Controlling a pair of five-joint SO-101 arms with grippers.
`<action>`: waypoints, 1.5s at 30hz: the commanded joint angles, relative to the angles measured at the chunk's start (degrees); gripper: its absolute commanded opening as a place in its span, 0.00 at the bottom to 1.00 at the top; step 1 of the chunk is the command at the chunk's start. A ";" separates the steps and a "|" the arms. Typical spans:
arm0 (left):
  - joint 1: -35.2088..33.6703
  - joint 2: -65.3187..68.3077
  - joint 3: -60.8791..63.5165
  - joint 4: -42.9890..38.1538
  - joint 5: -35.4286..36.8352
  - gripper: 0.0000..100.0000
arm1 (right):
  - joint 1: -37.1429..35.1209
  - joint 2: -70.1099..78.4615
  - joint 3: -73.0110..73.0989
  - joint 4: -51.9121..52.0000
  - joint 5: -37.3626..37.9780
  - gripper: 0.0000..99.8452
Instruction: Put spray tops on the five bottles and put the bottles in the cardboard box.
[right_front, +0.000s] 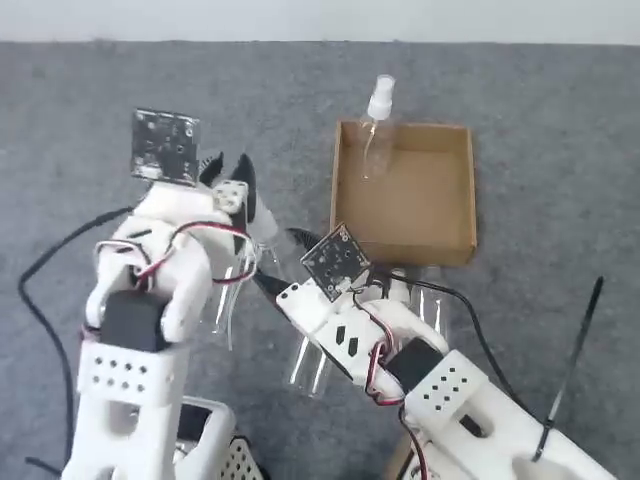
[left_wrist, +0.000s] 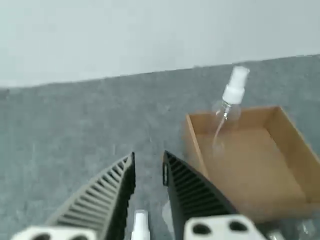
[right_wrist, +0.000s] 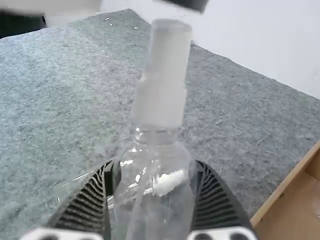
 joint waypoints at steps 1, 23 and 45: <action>1.85 -0.09 2.68 -1.05 -0.70 0.08 | 0.92 -1.54 -0.35 -0.92 -0.44 0.01; -2.99 -18.90 8.31 2.81 2.29 0.09 | 10.42 -3.38 -9.58 7.78 -0.70 0.01; 11.43 -47.03 39.34 -2.55 -1.85 0.28 | 5.67 10.95 -40.88 30.29 -0.70 0.01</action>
